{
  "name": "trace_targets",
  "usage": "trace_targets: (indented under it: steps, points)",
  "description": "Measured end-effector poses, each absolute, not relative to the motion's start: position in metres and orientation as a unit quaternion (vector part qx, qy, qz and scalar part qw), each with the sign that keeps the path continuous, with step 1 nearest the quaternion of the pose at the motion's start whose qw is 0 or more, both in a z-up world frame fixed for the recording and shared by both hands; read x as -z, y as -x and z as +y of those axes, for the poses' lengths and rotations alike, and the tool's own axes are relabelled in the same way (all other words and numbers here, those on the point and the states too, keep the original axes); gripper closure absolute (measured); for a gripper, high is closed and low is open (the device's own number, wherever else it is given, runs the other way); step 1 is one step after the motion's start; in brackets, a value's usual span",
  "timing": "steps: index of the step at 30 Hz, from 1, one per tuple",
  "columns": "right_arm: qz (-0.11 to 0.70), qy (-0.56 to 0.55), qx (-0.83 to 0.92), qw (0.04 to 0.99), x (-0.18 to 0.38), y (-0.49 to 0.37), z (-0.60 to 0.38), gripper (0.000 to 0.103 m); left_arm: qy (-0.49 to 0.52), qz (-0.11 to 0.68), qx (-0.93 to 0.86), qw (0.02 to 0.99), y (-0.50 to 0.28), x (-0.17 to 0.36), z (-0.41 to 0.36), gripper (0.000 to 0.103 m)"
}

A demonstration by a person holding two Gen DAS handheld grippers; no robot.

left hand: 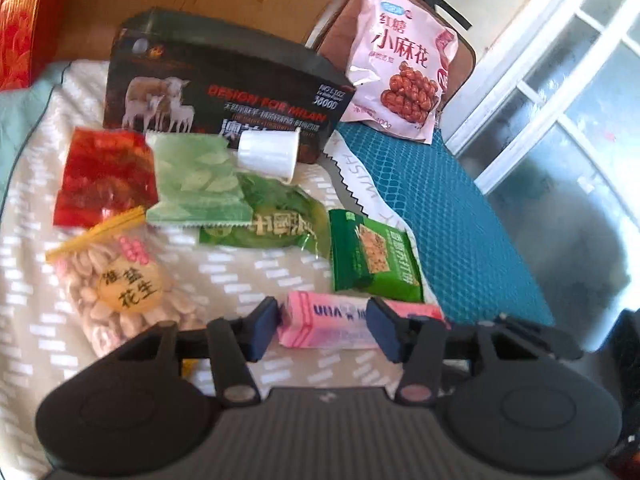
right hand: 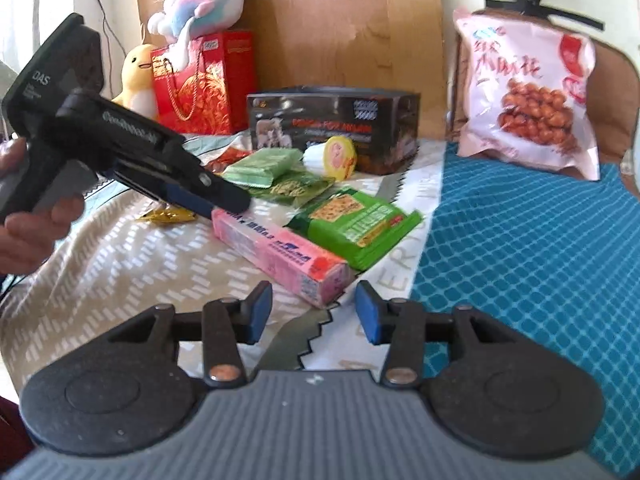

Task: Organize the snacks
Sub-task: 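Grasp the pink UNA stick snack with the left gripper and lift it, then lower the pink stick snack into the black tin and open the left gripper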

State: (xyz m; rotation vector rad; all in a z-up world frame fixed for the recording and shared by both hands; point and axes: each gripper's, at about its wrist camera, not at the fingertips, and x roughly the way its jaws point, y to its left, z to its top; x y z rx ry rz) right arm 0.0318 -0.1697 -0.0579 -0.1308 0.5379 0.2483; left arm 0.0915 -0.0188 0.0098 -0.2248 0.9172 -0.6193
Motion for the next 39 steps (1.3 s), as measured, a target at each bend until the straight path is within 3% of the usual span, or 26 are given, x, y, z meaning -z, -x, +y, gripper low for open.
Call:
trace_targets:
  steps: [10, 19, 25, 28, 39]
  points:
    - [0.218, 0.101, -0.130, 0.962, 0.033, -0.044, -0.150, 0.069, 0.135, 0.384, 0.280, 0.869, -0.093, -0.053, 0.017, 0.054]
    - [0.126, 0.123, -0.126, 0.976, -0.011, -0.124, -0.142, 0.067, 0.146, 0.319, 0.222, 0.910, -0.175, -0.098, 0.018, 0.054]
    - [0.134, 0.123, -0.106, 0.978, -0.012, -0.196, -0.149, 0.065, 0.148, 0.324, 0.192, 0.915, -0.233, -0.085, 0.006, 0.053]
    - [0.152, 0.110, -0.098, 0.977, -0.004, -0.210, -0.153, 0.056, 0.158, 0.335, 0.187, 0.910, -0.244, -0.072, 0.002, 0.051]
    - [0.154, 0.043, -0.081, 0.984, -0.004, -0.144, -0.201, 0.050, 0.161, 0.313, 0.235, 0.906, -0.176, -0.073, 0.005, 0.047]
